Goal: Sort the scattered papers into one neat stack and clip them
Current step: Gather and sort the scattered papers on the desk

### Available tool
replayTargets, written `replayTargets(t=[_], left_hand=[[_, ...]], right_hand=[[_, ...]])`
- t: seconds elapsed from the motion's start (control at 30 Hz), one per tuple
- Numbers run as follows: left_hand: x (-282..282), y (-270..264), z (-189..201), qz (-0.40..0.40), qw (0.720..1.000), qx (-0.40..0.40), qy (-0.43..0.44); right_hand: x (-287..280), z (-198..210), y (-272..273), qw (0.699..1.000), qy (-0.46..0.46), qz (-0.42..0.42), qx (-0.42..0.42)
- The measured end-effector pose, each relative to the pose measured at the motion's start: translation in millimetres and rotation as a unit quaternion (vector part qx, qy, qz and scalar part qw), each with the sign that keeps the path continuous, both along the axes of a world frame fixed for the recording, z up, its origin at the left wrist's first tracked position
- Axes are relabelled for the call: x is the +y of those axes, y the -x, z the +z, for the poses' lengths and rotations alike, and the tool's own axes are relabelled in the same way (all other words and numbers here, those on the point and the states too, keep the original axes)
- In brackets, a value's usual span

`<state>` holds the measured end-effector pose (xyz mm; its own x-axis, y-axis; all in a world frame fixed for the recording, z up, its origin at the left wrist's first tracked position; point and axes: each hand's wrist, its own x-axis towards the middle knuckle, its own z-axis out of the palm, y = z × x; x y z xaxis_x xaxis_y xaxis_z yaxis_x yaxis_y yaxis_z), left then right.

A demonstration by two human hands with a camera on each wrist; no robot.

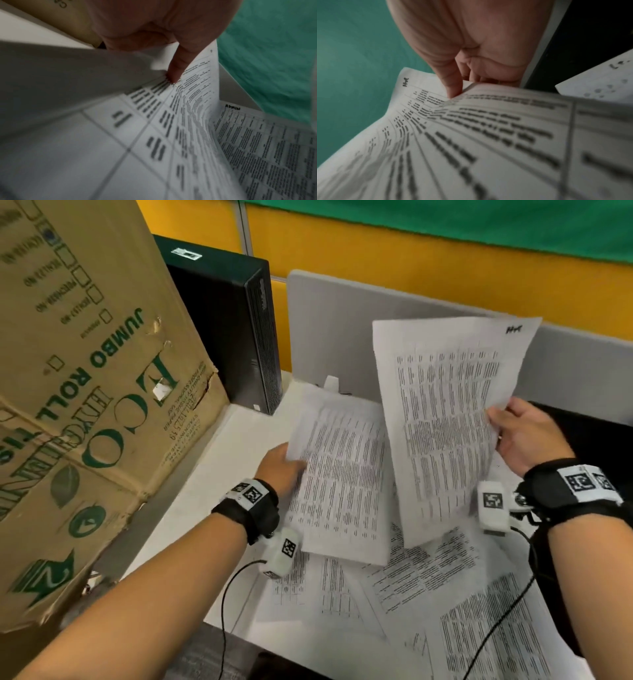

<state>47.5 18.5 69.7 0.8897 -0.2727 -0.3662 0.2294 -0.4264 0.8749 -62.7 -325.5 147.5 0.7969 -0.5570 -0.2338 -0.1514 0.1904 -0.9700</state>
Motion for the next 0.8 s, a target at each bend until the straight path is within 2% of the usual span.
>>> replayTargets(t=[0.1, 0.23, 0.33, 0.43, 0.57, 0.8], left_hand=[[1, 4, -13, 0.039, 0.999, 0.005, -0.007], [8, -1, -9, 0.085, 0.996, -0.026, -0.024], [7, -6, -4, 0.070, 0.994, -0.056, -0.060], [3, -13, -4, 0.054, 0.995, -0.064, -0.054], [-1, -1, 9, 0.023, 0.999, -0.029, -0.011], [-5, 18, -6, 0.035, 0.990, 0.091, 0.099]], right_hand=[[-1, 7, 7, 1.000, -0.008, 0.004, -0.002], [29, 48, 14, 0.995, -0.004, 0.099, -0.025], [61, 72, 13, 0.978, -0.014, 0.202, -0.041], [76, 86, 8, 0.967, -0.018, 0.249, -0.061], [63, 80, -6, 0.977, -0.024, 0.205, -0.060], [4, 1, -16, 0.998, -0.001, 0.058, 0.038]])
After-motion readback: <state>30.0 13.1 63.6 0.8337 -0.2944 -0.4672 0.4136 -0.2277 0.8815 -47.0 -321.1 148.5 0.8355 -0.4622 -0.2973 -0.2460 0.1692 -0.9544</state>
